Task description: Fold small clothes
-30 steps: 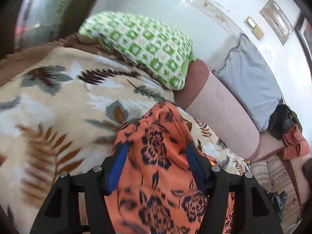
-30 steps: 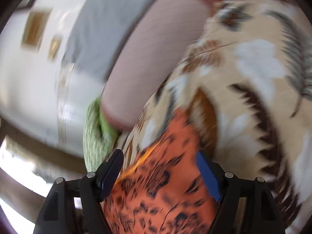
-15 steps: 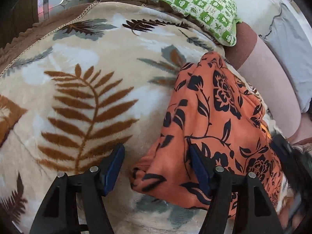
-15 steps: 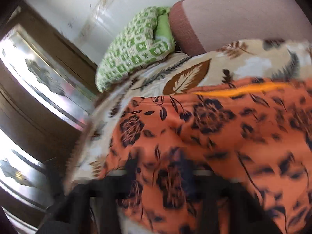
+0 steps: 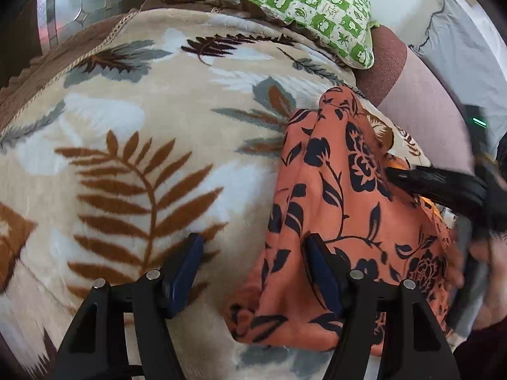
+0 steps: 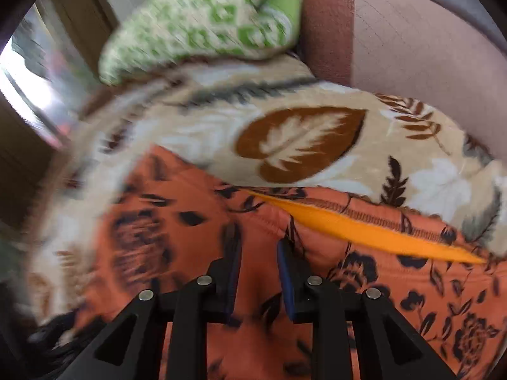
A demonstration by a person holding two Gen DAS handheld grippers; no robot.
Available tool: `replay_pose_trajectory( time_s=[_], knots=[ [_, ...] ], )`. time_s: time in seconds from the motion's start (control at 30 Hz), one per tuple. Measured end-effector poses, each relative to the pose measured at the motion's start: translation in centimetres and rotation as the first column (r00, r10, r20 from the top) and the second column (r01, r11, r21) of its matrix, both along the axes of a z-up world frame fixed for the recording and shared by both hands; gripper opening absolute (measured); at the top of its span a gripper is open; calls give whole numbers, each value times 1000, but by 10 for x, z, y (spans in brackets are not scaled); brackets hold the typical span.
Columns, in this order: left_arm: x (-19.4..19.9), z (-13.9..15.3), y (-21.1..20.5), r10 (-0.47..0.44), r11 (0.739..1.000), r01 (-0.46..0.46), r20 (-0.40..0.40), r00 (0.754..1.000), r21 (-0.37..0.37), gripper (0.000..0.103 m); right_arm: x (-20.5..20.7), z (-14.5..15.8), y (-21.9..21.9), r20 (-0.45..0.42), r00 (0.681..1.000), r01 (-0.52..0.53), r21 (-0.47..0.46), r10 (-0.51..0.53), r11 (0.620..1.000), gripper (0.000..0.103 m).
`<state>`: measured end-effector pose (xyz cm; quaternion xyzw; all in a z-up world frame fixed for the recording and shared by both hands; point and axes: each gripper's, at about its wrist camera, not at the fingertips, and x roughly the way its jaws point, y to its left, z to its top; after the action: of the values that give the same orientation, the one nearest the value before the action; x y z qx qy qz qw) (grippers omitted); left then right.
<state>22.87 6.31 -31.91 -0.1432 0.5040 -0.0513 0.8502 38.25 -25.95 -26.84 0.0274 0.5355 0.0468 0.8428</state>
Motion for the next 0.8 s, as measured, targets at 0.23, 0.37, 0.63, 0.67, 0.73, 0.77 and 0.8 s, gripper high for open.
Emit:
replay_pose_trajectory(
  time_s=[0.23, 0.37, 0.63, 0.67, 0.73, 0.77, 0.8],
  knots=[
    [-1, 4, 2, 7, 1000, -7, 14, 1000, 6, 66, 50, -6, 0, 55, 984, 173, -21, -172, 985, 1],
    [0, 12, 8, 35, 999, -37, 51, 998, 40, 66, 40, 32, -15, 156, 965, 194, 106, -209, 975, 3],
    [0, 6, 4, -6, 996, 3, 31, 1000, 88, 64, -30, 41, -43, 7, 990, 137, 182, -141, 974, 3],
    [0, 5, 4, -9, 996, 7, 27, 1000, 93, 64, -44, 37, -44, -23, 992, 126, 199, -124, 972, 3],
    [0, 3, 3, -22, 994, 19, 26, 999, 107, 64, -61, 29, -44, -41, 993, 113, 204, -107, 972, 3],
    [-1, 2, 3, -29, 993, 26, 26, 999, 114, 64, -66, 24, -42, -46, 993, 113, 197, -106, 974, 3],
    [-1, 2, 3, -34, 992, 30, 29, 999, 122, 64, -65, 19, -42, -49, 993, 116, 195, -108, 974, 3]
  ],
)
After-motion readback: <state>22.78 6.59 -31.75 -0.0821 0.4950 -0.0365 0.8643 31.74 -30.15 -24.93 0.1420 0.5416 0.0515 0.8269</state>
